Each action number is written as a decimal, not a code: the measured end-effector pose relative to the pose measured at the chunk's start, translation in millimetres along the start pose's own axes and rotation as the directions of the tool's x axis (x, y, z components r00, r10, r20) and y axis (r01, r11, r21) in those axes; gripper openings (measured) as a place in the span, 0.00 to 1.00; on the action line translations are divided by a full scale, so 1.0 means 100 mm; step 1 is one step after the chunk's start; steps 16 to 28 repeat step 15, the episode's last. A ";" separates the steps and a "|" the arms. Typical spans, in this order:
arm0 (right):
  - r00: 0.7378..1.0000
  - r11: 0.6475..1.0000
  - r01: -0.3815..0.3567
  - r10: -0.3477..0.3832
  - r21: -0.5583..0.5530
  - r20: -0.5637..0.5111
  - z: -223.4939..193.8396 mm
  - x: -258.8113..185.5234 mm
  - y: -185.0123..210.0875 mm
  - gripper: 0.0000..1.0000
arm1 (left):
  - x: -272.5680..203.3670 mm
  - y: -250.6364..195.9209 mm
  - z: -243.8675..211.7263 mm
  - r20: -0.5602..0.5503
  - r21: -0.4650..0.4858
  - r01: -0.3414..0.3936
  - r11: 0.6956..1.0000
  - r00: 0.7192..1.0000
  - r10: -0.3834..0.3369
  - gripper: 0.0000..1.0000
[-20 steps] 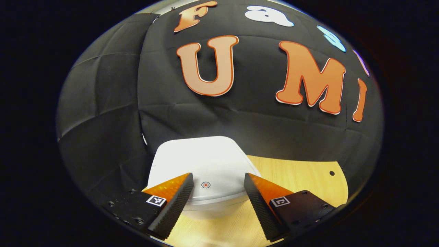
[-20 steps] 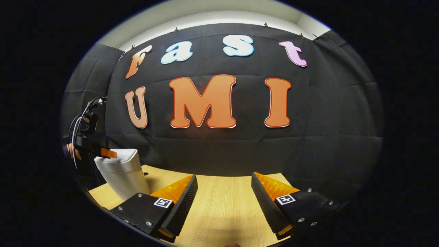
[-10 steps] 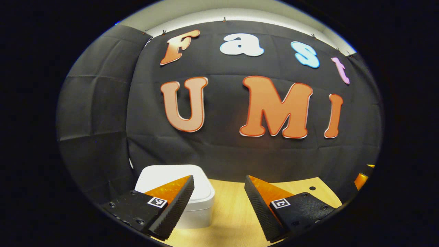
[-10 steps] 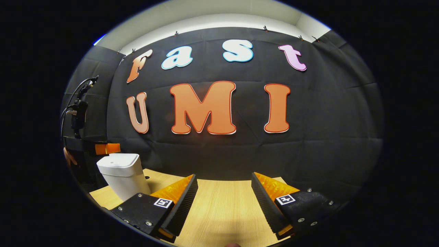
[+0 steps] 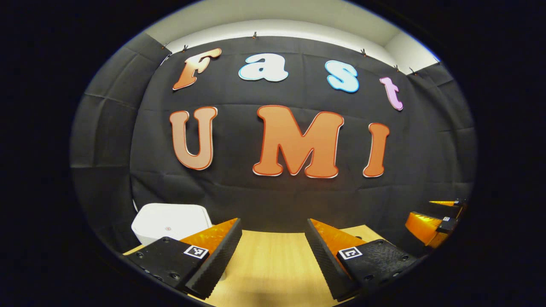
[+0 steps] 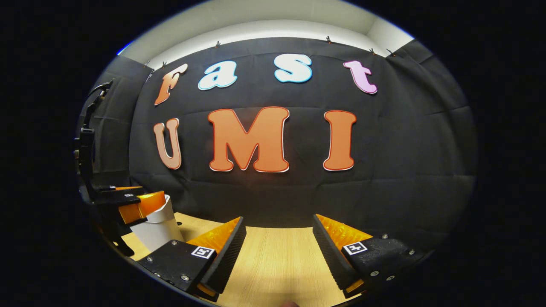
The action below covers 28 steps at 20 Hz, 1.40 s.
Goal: Press the lid of the desktop garbage bin to open it, pick up the crumpled paper on the desktop and throw it into the bin, then pick up the pop can on the desktop and drop it into the bin, and finally close the garbage bin lid.
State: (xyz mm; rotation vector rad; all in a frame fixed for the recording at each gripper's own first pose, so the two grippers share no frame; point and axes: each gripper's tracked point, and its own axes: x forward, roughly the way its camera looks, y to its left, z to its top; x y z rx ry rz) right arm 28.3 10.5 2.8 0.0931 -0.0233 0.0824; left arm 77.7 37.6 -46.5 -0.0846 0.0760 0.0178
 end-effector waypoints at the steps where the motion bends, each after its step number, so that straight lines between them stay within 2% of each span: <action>1: 1.000 1.000 0.010 -0.010 0.008 0.006 0.02 0.00 -0.02 0.94 | -0.02 -0.05 0.00 0.008 0.009 0.006 1.000 1.000 -0.006 0.94; 9: 0.999 0.999 0.050 -0.050 -0.007 0.019 0.06 -0.05 -0.07 0.93 | -0.07 -0.31 -0.05 0.035 0.029 0.034 0.999 0.999 -0.035 0.94; 15: 0.999 0.999 0.039 -0.039 -0.019 0.017 0.01 -0.08 0.02 0.93 | -0.09 -0.48 -0.17 0.032 0.061 0.059 0.996 0.998 -0.061 0.95; 28: 0.999 0.999 0.039 -0.039 -0.019 0.017 0.01 -0.08 0.02 0.93 | -0.09 -0.48 -0.17 0.032 0.061 0.059 0.996 0.998 -0.061 0.95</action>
